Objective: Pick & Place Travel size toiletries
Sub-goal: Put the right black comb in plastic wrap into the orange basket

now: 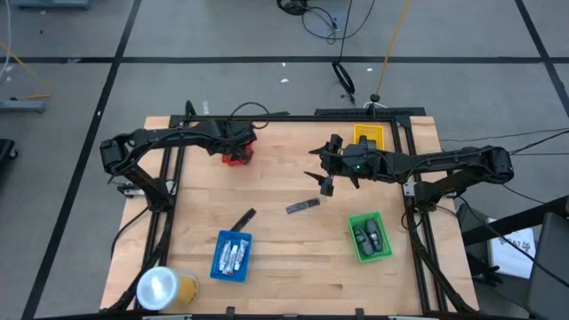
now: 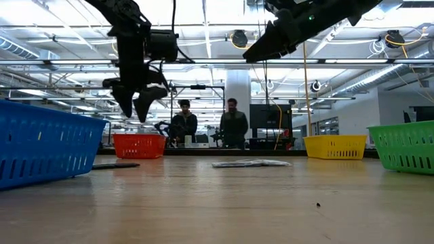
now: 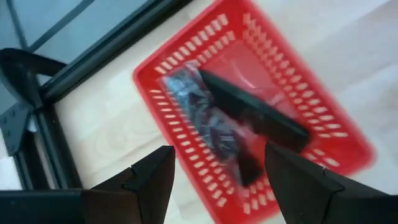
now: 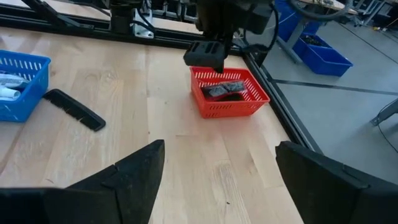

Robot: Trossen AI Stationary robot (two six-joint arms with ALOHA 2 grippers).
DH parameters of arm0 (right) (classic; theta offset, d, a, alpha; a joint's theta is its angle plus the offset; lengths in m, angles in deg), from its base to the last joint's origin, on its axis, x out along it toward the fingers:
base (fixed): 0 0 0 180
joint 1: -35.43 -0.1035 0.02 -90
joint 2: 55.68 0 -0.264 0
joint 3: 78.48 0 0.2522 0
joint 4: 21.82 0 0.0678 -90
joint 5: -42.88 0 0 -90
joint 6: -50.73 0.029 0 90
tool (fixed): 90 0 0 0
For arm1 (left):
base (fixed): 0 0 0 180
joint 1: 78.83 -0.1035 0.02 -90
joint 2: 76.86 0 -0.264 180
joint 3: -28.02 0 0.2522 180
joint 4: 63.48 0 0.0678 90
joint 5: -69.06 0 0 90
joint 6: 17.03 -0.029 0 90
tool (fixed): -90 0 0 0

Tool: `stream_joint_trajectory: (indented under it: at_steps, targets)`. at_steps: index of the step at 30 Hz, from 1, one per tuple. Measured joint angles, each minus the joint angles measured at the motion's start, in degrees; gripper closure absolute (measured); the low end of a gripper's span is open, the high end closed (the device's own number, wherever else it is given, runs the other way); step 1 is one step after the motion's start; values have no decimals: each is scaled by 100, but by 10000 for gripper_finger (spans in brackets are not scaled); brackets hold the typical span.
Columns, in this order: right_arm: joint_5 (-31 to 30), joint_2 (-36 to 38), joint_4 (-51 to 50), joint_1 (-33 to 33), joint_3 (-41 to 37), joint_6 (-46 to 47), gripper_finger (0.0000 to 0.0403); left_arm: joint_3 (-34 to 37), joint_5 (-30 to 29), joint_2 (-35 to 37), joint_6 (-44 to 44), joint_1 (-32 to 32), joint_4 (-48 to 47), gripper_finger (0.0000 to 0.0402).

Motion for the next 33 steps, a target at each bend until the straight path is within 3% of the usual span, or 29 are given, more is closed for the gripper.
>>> stream_joint_trajectory:
  at_steps: [5,10,16,23,33]
  targets:
    - [211,-4,-204,-33,2,41,106,-298,282,0,-268,337,105,156]
    - [316,-279,-468,-342,13,146,106,-412,-203,77,-667,983,749,156]
    - [333,-1290,-1024,-644,175,329,106,-414,-101,199,-1543,1698,2178,156]
    - [1037,-2507,-1388,-730,687,426,106,-397,249,197,-1904,2167,3087,156]
    - [1060,-3159,-1515,-656,905,256,106,544,423,186,-2153,2611,4916,156]
